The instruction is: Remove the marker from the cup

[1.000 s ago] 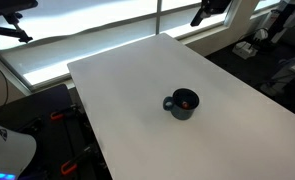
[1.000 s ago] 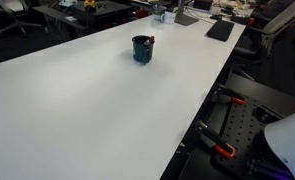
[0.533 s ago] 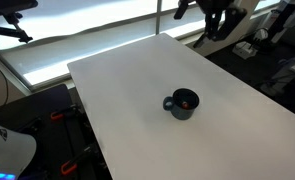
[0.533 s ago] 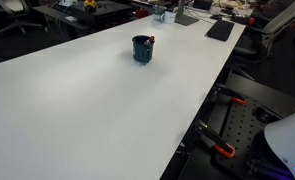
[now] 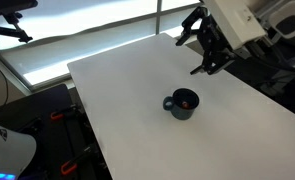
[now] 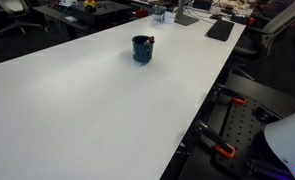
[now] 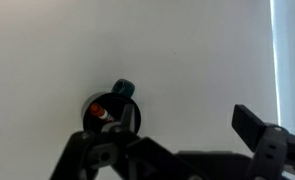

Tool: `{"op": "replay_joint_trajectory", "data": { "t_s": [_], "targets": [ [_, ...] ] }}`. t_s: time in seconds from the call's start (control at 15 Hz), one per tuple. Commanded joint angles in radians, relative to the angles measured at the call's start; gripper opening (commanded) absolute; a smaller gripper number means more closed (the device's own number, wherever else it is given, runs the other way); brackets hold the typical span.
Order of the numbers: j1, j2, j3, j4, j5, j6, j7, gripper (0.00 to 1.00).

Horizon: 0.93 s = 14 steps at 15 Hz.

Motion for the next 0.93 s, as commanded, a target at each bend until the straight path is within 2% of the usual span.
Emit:
{"op": "replay_joint_trajectory", "data": {
  "t_s": [0.0,0.27,0.67,0.87],
  "targets": [
    [-0.02,-0.004,0.023,0.004,-0.007,-0.002,0.004,1.0],
    [-0.018,0.02,0.027,0.04,-0.017,-0.021,0.014,1.0],
    [-0.044,0.161,0.035,0.137,-0.024,-0.054,0.033,1.0],
    [-0.083,0.238,0.045,0.191,-0.006,-0.075,0.029,1.0]
  ]
}}
